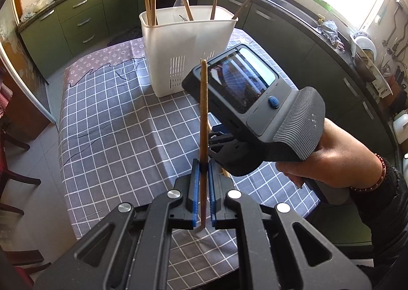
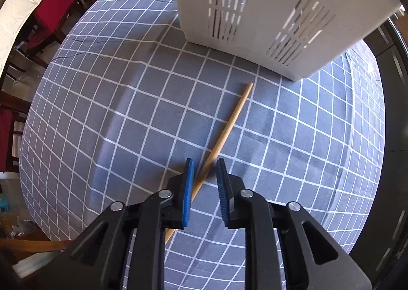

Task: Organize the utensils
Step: 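Close the right tool on the chopstick and lift it upright, then carry both upright chopsticks over the white caddy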

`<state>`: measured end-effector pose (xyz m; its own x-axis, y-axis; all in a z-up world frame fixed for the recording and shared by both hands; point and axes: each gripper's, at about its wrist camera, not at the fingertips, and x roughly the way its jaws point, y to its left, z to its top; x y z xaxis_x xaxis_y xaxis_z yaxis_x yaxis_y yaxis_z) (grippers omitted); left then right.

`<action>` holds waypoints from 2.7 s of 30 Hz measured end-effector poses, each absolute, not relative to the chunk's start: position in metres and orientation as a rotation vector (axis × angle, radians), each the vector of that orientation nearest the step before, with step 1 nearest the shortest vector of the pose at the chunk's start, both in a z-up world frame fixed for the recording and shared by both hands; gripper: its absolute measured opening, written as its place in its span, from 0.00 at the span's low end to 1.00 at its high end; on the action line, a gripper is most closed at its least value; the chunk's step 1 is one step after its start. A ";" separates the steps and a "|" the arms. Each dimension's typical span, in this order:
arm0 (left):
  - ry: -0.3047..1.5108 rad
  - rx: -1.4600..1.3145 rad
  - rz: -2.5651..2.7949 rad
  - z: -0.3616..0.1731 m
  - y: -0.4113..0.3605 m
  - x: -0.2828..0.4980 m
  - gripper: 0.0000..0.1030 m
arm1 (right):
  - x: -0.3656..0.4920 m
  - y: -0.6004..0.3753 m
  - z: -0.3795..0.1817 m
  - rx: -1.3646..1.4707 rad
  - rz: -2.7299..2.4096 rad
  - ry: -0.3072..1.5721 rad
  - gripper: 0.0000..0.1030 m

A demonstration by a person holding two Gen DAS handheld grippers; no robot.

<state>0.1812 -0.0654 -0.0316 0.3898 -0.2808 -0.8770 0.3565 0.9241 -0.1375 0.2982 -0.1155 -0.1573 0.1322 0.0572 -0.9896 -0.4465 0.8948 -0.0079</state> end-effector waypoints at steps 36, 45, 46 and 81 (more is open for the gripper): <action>1.107 0.078 -0.360 -0.025 -0.064 0.185 0.06 | 0.170 -0.266 -0.006 -0.006 0.561 0.881 0.07; 1.102 0.094 -0.364 -0.020 -0.071 0.185 0.06 | 0.178 -0.258 -0.014 -0.008 0.585 0.893 0.07; 1.102 0.094 -0.365 -0.020 -0.071 0.186 0.06 | 0.179 -0.256 -0.015 -0.010 0.589 0.893 0.07; 0.765 0.100 -0.257 0.150 -0.101 0.295 0.06 | 0.207 -0.284 0.003 0.019 0.645 0.853 0.07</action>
<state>0.2955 -0.1007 0.1498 0.6915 -0.1937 -0.6959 0.2662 0.9639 -0.0038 0.2070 -0.2840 0.0026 0.4811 0.5362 -0.6936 -0.5213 0.8110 0.2654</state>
